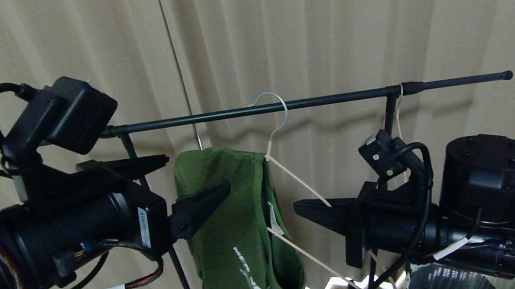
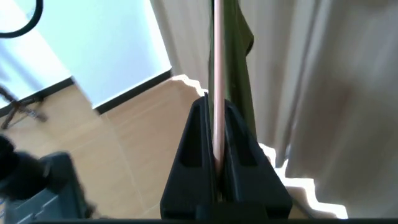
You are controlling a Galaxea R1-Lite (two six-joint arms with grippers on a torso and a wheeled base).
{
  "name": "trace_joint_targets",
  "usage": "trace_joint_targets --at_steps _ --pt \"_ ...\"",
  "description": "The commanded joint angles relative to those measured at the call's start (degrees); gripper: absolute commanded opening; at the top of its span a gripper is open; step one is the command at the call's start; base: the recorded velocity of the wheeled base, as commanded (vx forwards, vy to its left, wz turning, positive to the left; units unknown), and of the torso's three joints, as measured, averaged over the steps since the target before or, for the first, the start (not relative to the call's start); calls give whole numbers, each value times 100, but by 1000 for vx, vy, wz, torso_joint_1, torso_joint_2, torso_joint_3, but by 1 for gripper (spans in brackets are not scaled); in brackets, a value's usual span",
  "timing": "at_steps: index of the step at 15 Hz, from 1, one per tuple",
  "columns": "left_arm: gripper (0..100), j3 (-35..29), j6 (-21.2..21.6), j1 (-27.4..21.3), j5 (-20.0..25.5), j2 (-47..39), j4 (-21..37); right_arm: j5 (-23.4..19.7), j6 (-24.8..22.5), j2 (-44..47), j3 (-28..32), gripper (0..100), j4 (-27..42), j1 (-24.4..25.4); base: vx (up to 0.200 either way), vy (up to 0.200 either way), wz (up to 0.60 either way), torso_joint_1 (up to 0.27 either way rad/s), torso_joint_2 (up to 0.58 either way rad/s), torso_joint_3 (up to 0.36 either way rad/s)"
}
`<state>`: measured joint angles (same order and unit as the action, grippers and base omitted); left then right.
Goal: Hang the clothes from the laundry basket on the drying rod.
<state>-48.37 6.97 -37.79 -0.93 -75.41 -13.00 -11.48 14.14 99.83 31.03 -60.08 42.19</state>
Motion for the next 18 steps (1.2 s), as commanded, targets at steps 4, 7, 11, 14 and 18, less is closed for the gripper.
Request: trace_joint_targets --at_steps 4,7,11,14,18 --pt "100 65 2019 1494 1903 79 -441 -267 -447 -895 123 0 1033 -370 0 0 0 0 0 0" --pt "100 328 2924 1476 2272 62 -441 -689 -834 -886 114 0 1200 -370 0 0 0 0 0 0" --pt "100 364 3390 1476 2272 -343 -467 -1014 -860 -913 44 0 1191 -326 0 0 0 0 0 0" --pt "100 311 3574 1476 2264 -589 -810 -1154 -860 -948 -26 0 1165 -159 0 0 0 0 0 0" --pt "100 311 3926 1503 2246 -967 -1355 -1313 -860 -965 26 0 1138 87 0 0 0 0 0 0"
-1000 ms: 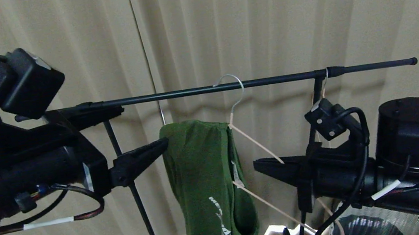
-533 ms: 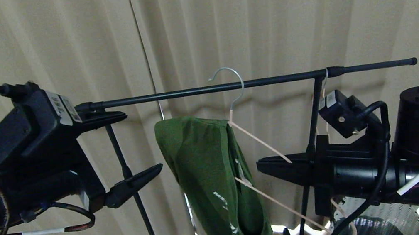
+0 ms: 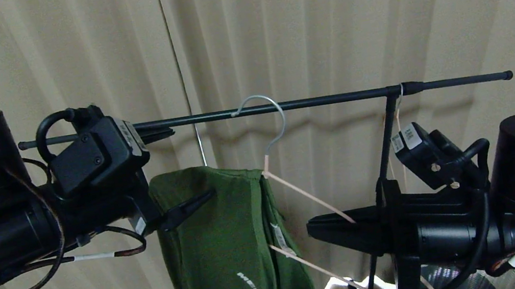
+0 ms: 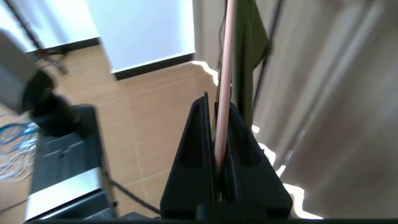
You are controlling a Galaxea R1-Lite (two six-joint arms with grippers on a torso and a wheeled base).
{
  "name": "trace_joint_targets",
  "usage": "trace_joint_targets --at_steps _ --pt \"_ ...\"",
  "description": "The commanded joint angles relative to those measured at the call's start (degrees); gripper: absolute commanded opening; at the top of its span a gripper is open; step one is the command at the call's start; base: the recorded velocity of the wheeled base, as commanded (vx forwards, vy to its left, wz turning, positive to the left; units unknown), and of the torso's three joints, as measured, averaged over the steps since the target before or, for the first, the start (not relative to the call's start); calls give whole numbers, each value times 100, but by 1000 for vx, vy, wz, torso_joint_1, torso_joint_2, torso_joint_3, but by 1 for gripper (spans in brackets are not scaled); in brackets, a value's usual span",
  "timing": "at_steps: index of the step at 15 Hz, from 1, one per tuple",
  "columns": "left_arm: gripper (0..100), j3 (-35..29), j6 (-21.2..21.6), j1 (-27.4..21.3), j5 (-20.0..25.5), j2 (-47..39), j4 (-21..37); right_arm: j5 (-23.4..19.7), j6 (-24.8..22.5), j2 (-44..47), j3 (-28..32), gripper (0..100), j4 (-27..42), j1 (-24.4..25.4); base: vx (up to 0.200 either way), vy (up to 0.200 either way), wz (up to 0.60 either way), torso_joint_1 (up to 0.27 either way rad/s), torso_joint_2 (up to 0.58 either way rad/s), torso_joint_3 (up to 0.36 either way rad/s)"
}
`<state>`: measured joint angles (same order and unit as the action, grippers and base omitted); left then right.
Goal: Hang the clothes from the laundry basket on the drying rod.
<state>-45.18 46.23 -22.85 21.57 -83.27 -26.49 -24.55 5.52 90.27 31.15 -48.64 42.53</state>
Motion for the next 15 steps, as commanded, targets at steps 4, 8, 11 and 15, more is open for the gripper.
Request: trace_joint_targets --at_steps 4,8,11,15 --pt "100 -9 9 -9 -3 -251 -14 -120 1 -18 -39 0 -84 194 0 0 0 0 0 0" --pt "100 -9 18 -18 6 -268 -14 -182 1 -18 -65 0 -111 361 0 0 0 0 0 0" --pt "100 27 18 -18 23 -268 -14 -296 10 -10 -188 0 -119 405 0 0 0 0 0 0" --pt "0 35 18 -62 41 -312 -14 -305 10 -89 -197 0 -119 405 0 0 0 0 0 0"
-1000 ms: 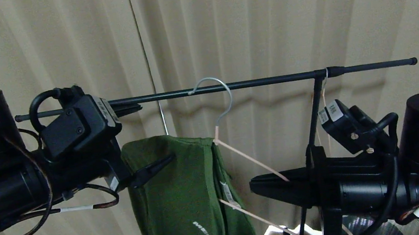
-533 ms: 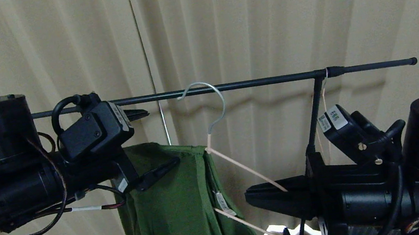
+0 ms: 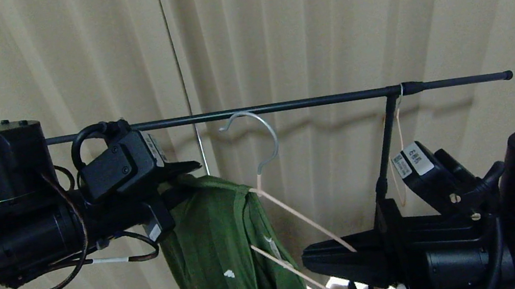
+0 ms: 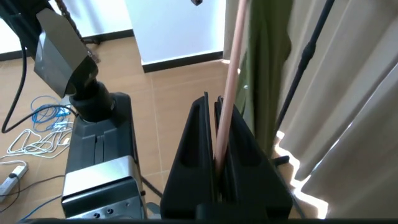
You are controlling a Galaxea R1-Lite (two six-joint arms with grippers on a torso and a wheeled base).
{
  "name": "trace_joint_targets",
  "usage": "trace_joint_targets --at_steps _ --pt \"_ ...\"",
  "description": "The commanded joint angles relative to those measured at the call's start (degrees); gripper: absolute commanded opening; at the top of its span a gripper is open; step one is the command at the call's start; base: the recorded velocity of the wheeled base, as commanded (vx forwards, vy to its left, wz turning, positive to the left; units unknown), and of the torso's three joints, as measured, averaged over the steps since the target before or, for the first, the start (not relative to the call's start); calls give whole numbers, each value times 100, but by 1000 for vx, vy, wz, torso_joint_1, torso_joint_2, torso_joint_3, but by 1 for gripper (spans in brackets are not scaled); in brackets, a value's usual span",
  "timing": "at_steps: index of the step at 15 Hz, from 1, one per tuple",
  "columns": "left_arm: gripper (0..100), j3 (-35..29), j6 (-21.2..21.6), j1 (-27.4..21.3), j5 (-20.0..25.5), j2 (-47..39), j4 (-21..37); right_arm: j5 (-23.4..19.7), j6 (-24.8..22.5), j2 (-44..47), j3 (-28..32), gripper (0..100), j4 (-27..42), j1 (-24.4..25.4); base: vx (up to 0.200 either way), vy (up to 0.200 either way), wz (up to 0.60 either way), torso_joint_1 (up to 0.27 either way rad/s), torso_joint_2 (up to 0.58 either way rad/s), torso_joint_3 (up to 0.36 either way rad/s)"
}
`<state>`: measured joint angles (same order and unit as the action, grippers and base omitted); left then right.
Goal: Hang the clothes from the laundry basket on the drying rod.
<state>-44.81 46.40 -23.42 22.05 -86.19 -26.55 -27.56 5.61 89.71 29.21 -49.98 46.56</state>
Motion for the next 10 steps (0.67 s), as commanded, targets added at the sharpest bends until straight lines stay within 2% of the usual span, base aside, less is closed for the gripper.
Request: trace_joint_targets --at_steps 1,8,9,10 --pt "0 -1 1 -14 1 -21 -8 -3 2 -41 -3 0 15 11 0 0 0 0 0 0" --pt "0 16 1 -75 -26 -21 -17 -3 -7 -164 -47 0 50 3 0 0 0 0 0 0" --pt "0 8 1 -66 -26 -12 -17 5 -7 -164 -73 100 59 3 0 0 0 0 0 0" --pt "0 8 -8 -58 -43 -12 -17 23 -16 -164 -100 100 50 3 0 0 0 0 0 0"
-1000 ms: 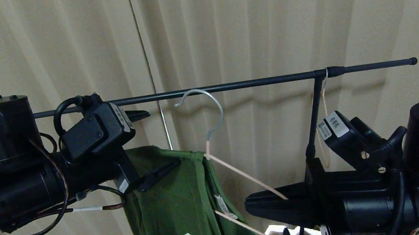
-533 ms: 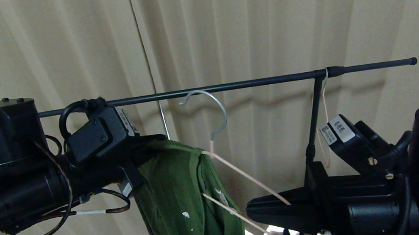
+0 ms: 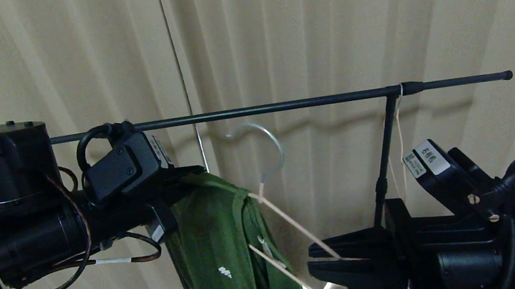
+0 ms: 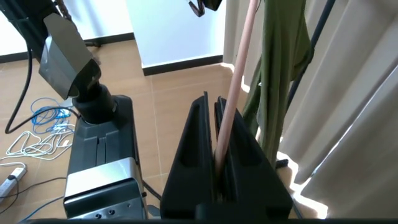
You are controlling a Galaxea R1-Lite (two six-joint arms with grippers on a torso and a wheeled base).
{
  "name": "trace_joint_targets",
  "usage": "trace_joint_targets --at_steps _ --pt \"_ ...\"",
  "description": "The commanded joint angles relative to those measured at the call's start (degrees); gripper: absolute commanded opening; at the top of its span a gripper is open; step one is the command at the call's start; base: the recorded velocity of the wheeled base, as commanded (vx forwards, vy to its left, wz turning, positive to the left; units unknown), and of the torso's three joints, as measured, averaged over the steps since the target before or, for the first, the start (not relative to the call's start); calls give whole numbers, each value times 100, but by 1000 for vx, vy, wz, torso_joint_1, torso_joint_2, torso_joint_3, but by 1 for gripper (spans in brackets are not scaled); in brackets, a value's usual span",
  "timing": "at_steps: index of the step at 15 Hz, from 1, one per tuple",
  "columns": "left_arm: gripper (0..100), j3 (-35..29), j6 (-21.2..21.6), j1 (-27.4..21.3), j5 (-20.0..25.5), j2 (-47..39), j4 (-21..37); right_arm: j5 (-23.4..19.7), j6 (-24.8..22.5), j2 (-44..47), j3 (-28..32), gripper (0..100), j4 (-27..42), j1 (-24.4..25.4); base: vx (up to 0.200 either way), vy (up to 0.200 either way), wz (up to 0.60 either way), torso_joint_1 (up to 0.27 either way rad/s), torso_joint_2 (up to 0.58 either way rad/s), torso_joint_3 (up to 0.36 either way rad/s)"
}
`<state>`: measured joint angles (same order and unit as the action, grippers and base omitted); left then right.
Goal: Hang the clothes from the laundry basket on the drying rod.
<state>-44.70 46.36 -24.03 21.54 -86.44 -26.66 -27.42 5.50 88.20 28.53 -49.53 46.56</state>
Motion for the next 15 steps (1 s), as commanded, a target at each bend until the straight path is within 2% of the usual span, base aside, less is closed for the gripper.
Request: trace_joint_targets --at_steps 1,3,4,5,8,10,12,13,15 --pt "0 -3 -22 21 -10 13 -6 26 -14 -13 -58 100 -13 3 0 0 0 0 0 0" --pt "0 5 -22 30 -18 13 -6 35 -22 -13 -84 100 -22 -6 0 0 0 0 0 0" --pt "0 67 -39 39 -273 22 -6 193 -436 -57 -198 100 -22 -112 0 0 0 0 0 0" --pt "0 76 -39 39 -405 22 -6 254 -550 -48 -207 100 -22 -191 0 0 0 0 0 0" --pt "0 85 -259 39 -1310 31 -6 500 -831 -92 -190 100 -30 -507 0 0 0 0 0 0" --pt "0 67 -725 -23 -2049 31 -6 650 -1191 -48 -207 100 -22 -762 0 0 0 0 0 0" --pt "0 23 -1261 -23 -2840 5 -6 922 -1253 -31 -207 100 -22 -815 0 0 0 0 0 0" --pt "0 -47 -1516 -23 -3121 -13 -6 1001 -1262 4 -198 100 -22 -832 0 0 0 0 0 0" --pt "0 -170 -1850 -23 -3341 -39 -6 1124 -1262 66 -198 100 -22 -868 0 0 0 0 0 0"
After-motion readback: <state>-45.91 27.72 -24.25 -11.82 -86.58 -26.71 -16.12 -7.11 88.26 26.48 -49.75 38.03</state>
